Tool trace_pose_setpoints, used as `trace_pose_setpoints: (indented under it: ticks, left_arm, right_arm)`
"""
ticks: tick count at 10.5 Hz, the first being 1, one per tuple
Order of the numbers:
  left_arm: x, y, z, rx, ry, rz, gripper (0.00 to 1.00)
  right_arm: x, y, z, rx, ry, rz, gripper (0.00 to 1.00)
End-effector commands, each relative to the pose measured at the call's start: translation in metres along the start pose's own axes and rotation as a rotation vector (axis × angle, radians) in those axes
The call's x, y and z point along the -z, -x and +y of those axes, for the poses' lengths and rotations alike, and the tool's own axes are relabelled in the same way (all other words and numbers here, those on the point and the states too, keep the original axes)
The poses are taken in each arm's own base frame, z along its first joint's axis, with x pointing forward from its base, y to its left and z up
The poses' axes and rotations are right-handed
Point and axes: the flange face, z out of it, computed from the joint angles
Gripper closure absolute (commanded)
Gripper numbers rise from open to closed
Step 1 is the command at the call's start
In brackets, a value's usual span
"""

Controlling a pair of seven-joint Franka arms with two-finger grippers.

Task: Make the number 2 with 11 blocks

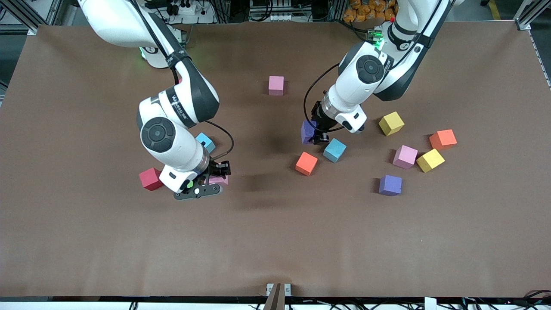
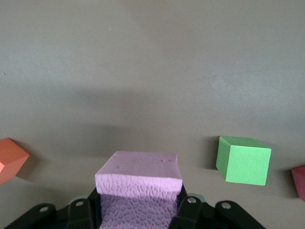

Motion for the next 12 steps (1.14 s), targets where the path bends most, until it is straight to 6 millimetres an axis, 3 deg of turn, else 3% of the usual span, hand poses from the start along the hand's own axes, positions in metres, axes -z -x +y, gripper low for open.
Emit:
trace_pose_setpoints:
  ticks: [1, 12]
  left_arm:
    - [0.0063, 0.0033, -0.0009, 0.024, 0.006, -0.021, 0.70]
    - [0.0116, 0.0036, 0.0053, 0.015, 0.022, -0.022, 0.70]
  right_arm:
    - [0.0033, 0.0032, 0.0000, -0.016, -0.011, -0.009, 1.00]
    - [0.0028, 0.0032, 0.0033, -0.018, -0.005, -0.016, 1.00]
